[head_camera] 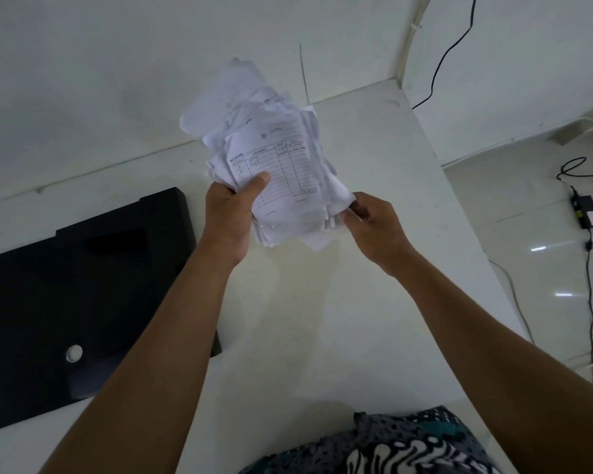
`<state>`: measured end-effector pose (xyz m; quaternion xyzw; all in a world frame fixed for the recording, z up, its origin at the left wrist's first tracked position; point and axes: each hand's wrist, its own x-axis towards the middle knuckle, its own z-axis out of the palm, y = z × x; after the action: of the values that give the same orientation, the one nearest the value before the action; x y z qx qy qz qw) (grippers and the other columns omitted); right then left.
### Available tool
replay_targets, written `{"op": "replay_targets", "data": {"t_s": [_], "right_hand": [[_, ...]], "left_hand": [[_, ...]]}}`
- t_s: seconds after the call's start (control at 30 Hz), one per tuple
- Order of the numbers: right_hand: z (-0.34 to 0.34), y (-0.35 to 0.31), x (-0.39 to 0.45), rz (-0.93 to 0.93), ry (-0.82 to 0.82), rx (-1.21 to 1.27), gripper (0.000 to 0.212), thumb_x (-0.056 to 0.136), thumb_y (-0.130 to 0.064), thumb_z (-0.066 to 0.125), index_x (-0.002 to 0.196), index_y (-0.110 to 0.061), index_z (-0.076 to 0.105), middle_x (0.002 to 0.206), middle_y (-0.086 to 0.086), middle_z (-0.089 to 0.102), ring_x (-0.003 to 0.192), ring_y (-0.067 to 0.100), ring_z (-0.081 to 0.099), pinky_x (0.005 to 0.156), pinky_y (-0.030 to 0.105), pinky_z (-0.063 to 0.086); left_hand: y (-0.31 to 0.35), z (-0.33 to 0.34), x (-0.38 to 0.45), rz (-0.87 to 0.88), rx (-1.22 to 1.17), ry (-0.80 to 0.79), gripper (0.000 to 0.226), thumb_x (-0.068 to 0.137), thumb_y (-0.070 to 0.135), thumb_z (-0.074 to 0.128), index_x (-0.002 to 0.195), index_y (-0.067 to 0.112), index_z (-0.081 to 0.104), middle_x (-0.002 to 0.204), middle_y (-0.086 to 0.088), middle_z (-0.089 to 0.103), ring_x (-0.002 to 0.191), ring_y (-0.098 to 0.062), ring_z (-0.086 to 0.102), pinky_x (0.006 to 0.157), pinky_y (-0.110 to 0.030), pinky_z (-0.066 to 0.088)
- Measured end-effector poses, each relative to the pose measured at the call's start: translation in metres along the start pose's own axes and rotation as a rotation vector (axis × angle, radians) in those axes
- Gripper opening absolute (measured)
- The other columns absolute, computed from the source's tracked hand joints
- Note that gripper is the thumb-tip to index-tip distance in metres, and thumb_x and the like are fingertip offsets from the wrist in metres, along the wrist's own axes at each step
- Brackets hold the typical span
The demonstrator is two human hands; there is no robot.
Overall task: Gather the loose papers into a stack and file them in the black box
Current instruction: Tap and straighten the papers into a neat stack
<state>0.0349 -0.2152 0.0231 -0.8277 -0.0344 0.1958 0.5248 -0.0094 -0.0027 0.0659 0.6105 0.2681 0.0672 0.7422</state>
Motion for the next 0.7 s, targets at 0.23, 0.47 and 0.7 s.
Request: {"op": "replay_targets", "data": {"t_s": [0.23, 0.47, 0.7], "right_hand": [[0.007, -0.015, -0.002, 0.122, 0.081, 0.473, 0.012, 0.091, -0.011, 0.059, 0.095, -0.009, 0.071, 0.082, 0.013, 0.06, 0.074, 0.021, 0.052, 0.068, 0.037, 0.047], [0.007, -0.023, 0.006, 0.268, 0.118, 0.903, 0.029, 0.099, 0.0, 0.047, 0.113, -0.014, 0.068, 0.105, 0.011, 0.072, 0.092, 0.023, 0.066, 0.084, 0.041, 0.056], [0.005, -0.021, 0.011, -0.048, 0.27, 0.358, 0.044, 0.093, -0.032, 0.049, 0.134, -0.017, 0.06, 0.133, -0.004, 0.063, 0.123, 0.004, 0.057, 0.102, 0.024, 0.045]], "left_hand": [[0.001, 0.004, 0.0, -0.066, -0.064, -0.06, 0.03, 0.09, 0.012, 0.071, 0.117, 0.024, 0.067, 0.123, -0.003, 0.071, 0.116, -0.02, 0.066, 0.099, -0.046, 0.054], [0.005, 0.012, 0.005, -0.079, 0.0, -0.009, 0.026, 0.087, 0.012, 0.074, 0.112, 0.019, 0.07, 0.115, -0.003, 0.074, 0.109, -0.02, 0.07, 0.096, -0.048, 0.056], [0.001, 0.023, 0.006, 0.024, 0.182, 0.037, 0.019, 0.085, 0.015, 0.077, 0.102, 0.023, 0.071, 0.097, 0.005, 0.075, 0.092, -0.007, 0.072, 0.076, -0.026, 0.058]]}}
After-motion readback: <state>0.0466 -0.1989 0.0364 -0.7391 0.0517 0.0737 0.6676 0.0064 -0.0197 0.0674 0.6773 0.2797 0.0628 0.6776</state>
